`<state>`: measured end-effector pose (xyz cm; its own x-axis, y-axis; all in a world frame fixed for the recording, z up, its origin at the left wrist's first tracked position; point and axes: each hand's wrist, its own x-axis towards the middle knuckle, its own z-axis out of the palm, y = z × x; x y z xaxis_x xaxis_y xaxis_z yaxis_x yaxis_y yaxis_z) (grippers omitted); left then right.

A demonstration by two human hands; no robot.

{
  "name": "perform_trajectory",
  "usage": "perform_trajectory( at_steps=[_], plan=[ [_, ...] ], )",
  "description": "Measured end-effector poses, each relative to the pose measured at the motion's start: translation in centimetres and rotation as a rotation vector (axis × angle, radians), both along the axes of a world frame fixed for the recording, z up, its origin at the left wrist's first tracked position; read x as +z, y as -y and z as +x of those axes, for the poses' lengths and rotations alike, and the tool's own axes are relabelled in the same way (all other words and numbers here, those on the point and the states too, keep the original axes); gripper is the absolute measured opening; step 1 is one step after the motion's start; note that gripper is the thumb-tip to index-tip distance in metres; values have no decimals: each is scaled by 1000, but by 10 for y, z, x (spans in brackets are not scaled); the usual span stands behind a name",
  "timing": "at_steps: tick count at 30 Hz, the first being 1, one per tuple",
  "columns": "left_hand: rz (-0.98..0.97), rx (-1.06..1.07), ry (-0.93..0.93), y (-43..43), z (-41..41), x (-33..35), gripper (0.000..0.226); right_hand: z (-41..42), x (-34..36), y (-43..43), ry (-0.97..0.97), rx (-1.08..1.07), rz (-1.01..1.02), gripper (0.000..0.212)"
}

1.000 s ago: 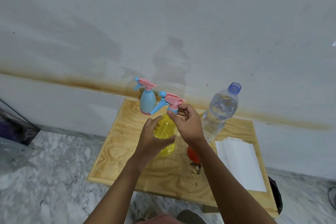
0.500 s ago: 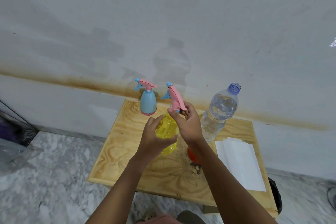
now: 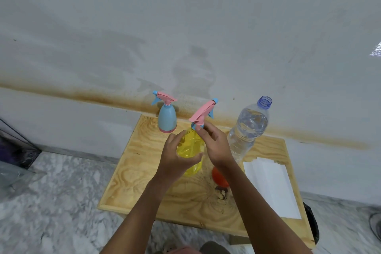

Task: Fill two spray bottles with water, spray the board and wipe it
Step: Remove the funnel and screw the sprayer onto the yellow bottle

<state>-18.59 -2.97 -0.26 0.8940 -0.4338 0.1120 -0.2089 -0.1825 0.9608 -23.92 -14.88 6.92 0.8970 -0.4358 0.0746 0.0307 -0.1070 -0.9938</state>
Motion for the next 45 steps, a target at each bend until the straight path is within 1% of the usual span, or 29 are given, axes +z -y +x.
perform_trajectory(
  at_steps=[2, 5, 7, 10, 13, 15, 16, 18, 20, 22, 24, 26, 27, 29, 32, 34, 36, 37, 39, 41, 45],
  plan=[
    [-25, 0, 20, 2, 0, 4, 77, 0, 0, -5, 20, -74, 9, 15],
    [-42, -13, 55, 4, -2, 9, 73, 2, -2, -15, 6, -197, 73, 25],
    [-37, -29, 62, 5, -2, 12, 73, 1, -2, -18, 14, -184, 78, 24],
    [-68, -40, 36, 5, -2, 14, 69, -3, -3, -13, 56, -88, 119, 21],
    [-49, -53, 21, 4, -1, 17, 66, -2, -5, -8, 56, -138, 127, 17],
    [-28, -83, 35, 4, -1, 17, 64, 1, -7, -6, 35, -170, 97, 31],
    [-20, -99, 32, 4, 0, 16, 62, 2, -8, -4, 21, -158, 82, 35],
    [-16, -113, -2, 3, 1, 16, 63, 0, -6, 2, -2, -63, 54, 38],
    [-1, -128, -34, 1, 2, 16, 67, -3, -1, 11, -31, 47, 42, 33],
    [9, -147, -51, 0, 3, 16, 69, -3, 2, 15, -34, 76, 12, 26],
    [13, -146, -63, -1, 2, 17, 67, 0, 2, 13, -21, -13, -9, 19],
    [29, -155, -56, -1, 1, 17, 75, 1, -2, 8, -36, -122, -15, 34],
    [36, -162, -53, -1, 0, 17, 80, 0, -3, 8, -54, -130, -10, 39],
    [24, -170, -55, -3, -1, 19, 79, -2, -2, 12, -72, -39, 5, 41],
    [-7, -194, -74, -5, 0, 22, 65, -7, 6, 23, -87, 130, 33, 42],
    [-13, -206, -72, -5, 0, 25, 61, -8, 10, 25, -90, 145, 17, 36],
    [-20, -205, -65, -4, -1, 26, 59, -9, 13, 20, -72, 73, -13, 21],
    [-24, -202, -65, -3, -2, 27, 58, -8, 13, 17, -66, 26, -33, 17],
    [-32, -198, -65, -3, -3, 27, 55, -6, 10, 13, -78, -34, -85, 15],
    [-40, -183, -50, -3, -3, 26, 52, -5, 10, 11, -84, -37, -114, 15],
    [-16, -126, 3, -2, -3, 24, 55, -5, 15, 8, -80, -88, -167, 13]
  ],
)
